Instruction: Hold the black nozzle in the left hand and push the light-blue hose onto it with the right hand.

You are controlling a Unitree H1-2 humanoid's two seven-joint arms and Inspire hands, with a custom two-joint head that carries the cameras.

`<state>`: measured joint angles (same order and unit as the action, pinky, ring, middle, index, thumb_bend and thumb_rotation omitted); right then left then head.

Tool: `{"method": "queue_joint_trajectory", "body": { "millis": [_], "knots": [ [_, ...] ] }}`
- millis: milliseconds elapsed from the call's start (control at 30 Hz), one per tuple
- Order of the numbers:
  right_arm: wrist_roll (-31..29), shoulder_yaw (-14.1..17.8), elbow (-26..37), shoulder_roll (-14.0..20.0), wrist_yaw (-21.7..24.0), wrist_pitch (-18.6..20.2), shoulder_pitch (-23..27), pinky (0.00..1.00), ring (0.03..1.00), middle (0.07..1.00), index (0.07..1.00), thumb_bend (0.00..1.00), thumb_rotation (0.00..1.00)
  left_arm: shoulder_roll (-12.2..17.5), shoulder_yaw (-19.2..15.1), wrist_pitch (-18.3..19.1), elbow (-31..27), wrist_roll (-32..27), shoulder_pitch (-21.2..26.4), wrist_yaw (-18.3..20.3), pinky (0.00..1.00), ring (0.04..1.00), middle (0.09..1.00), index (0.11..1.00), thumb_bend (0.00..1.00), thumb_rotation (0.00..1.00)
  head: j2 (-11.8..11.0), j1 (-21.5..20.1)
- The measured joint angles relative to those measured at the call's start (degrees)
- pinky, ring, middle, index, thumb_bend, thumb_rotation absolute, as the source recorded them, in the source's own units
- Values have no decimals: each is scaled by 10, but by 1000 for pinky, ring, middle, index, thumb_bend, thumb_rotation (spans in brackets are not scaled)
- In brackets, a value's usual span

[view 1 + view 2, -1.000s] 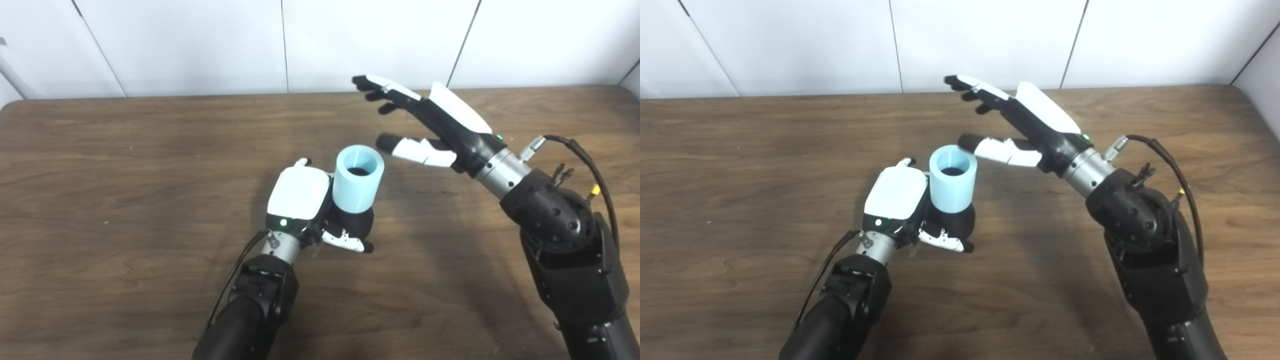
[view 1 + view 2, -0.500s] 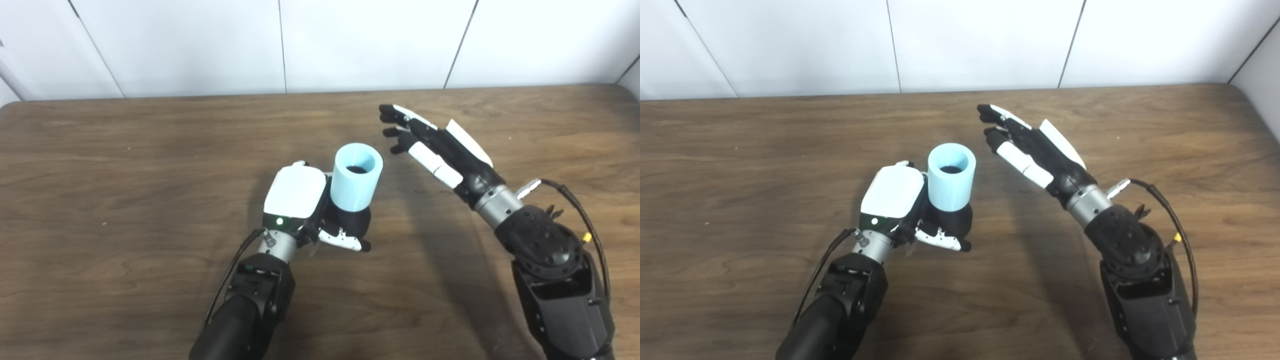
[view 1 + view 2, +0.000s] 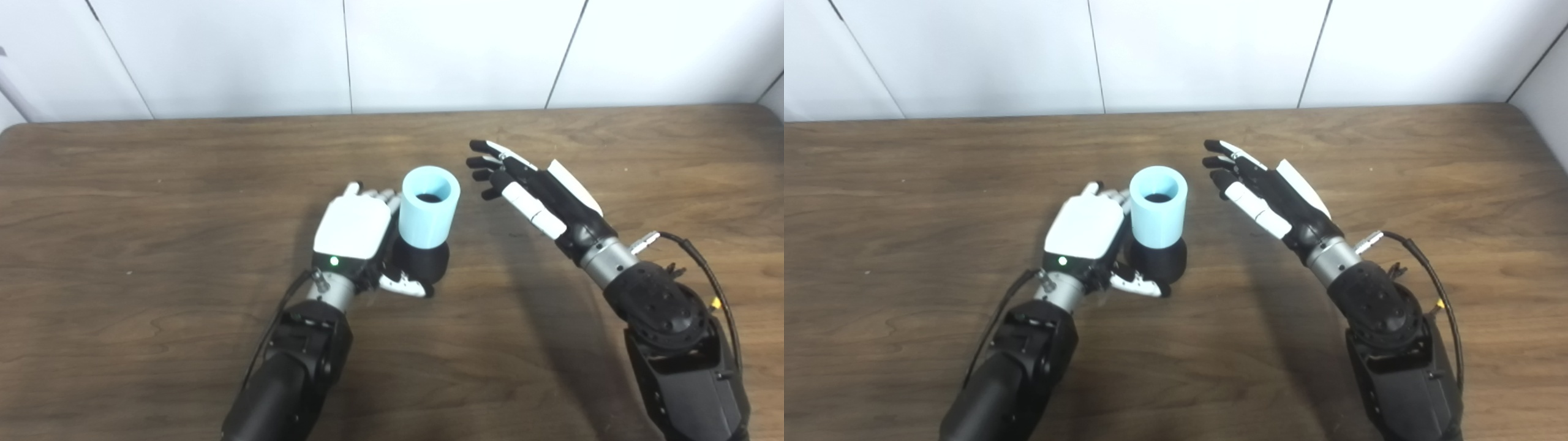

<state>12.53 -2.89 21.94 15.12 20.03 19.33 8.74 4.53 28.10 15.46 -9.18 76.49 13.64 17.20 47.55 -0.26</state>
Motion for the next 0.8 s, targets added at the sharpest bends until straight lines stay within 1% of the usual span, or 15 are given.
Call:
{"method": "queue_joint_trajectory", "body": {
  "millis": [67,167,267,367,433,500,567,600,667,700,767,800],
  "knots": [
    [1,-1,-1,0,0,0,0,750,840,861,920,524,1000,1,-6,3,-6,2,1,21,1000,960,981,990,1000,370,0,0],
    [1,-3,-1,0,0,0,1,765,840,859,920,523,1000,2,-17,6,-13,3,1,40,1000,969,998,999,1000,385,1,0],
    [4,-5,0,0,-1,0,3,788,837,854,917,532,1000,4,-28,8,-16,3,1,49,1000,980,1000,1000,1000,398,1,0],
    [5,-7,0,0,-1,1,3,778,841,854,916,533,1000,7,-41,9,-18,1,1,59,1000,984,1000,1000,1000,407,1,0],
    [4,-7,0,0,-4,1,3,745,837,853,914,521,1000,12,-54,9,-21,-5,1,62,1000,981,1000,1000,1000,420,0,2],
    [4,-7,-1,0,-10,1,3,737,835,853,913,521,1000,18,-74,9,-33,-25,2,64,1000,974,994,1000,1000,422,0,3],
    [4,-7,-1,-1,-16,1,3,730,836,858,914,522,1000,25,-100,6,-43,-57,2,58,1000,956,975,1000,1000,430,0,7],
    [3,-7,-1,-2,-20,1,3,732,839,862,913,525,1000,29,-114,3,-45,-77,2,51,975,938,959,994,1000,429,-1,8],
    [1,-6,-2,-5,-25,1,2,744,845,867,909,535,1000,35,-138,-7,-46,-121,0,25,927,910,933,975,1000,431,-1,8],
    [-3,-5,-3,-8,-29,1,2,746,848,869,906,540,1000,37,-149,-12,-47,-144,-2,11,898,898,921,963,1000,450,-2,9],
    [-10,1,-6,-21,-39,0,0,737,849,875,901,544,1000,38,-180,-28,-48,-201,-11,-17,834,879,894,933,1000,469,-4,9],
    [-14,3,-8,-28,-46,0,-1,737,855,881,901,549,1000,37,-193,-36,-48,-232,-16,-32,787,869,880,915,994,467,-5,8]
  ]
}}
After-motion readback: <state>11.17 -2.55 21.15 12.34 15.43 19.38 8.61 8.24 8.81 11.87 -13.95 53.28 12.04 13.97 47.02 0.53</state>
